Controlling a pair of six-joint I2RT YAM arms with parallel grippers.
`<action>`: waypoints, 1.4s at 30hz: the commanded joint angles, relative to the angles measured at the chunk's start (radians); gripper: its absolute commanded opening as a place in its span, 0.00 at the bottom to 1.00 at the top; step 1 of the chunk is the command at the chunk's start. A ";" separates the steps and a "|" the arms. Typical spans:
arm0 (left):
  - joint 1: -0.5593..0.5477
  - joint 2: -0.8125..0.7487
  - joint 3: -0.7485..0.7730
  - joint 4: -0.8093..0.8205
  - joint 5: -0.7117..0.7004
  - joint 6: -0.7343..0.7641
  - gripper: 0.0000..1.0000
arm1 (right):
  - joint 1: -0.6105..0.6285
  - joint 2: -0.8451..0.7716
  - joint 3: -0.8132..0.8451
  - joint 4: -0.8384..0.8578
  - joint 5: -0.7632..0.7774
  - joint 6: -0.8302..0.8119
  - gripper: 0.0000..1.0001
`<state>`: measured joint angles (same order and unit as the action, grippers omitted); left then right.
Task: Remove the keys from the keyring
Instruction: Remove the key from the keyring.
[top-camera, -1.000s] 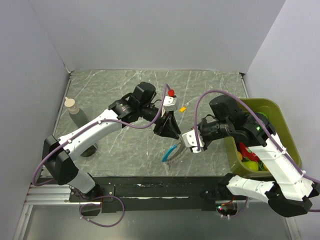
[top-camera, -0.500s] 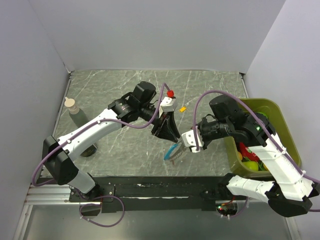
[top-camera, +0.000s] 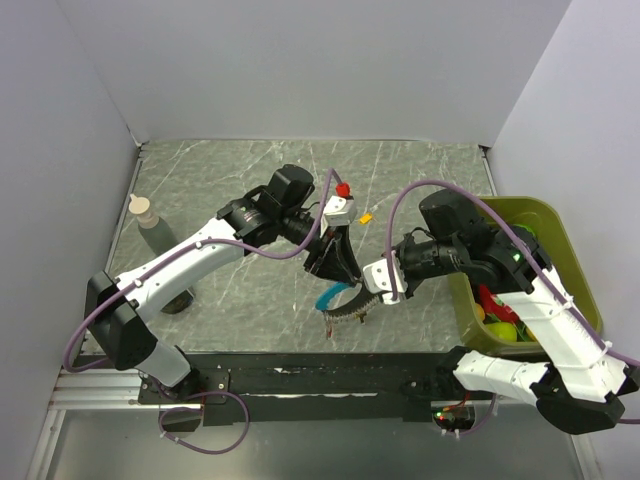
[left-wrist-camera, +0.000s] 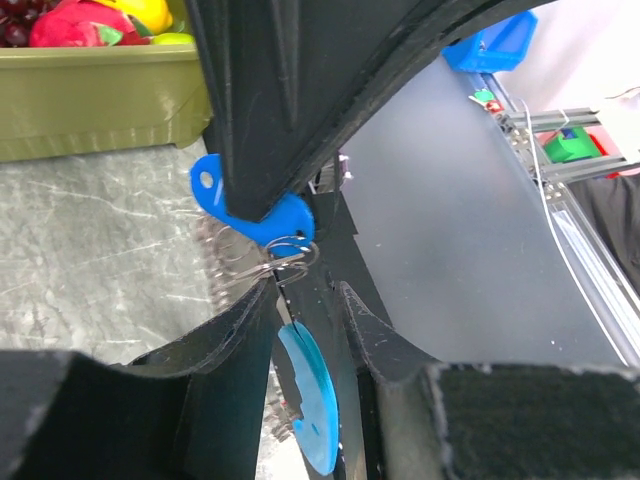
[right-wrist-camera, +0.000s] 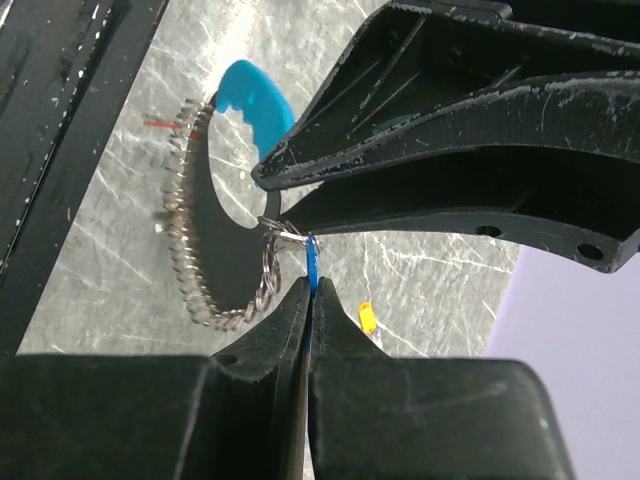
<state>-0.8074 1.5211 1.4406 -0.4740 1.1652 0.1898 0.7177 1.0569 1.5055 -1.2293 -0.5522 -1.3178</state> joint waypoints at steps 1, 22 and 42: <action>-0.004 -0.007 0.035 0.028 -0.028 0.016 0.35 | 0.008 -0.029 0.028 0.017 -0.052 -0.001 0.00; -0.004 0.010 0.049 0.028 -0.006 0.010 0.35 | 0.009 -0.023 0.007 0.037 -0.074 0.006 0.00; -0.010 0.005 0.041 0.012 0.042 0.028 0.35 | 0.017 -0.005 0.027 0.071 -0.029 0.031 0.00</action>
<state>-0.8097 1.5230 1.4425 -0.4767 1.1584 0.1974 0.7246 1.0721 1.4998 -1.2186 -0.5941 -1.3010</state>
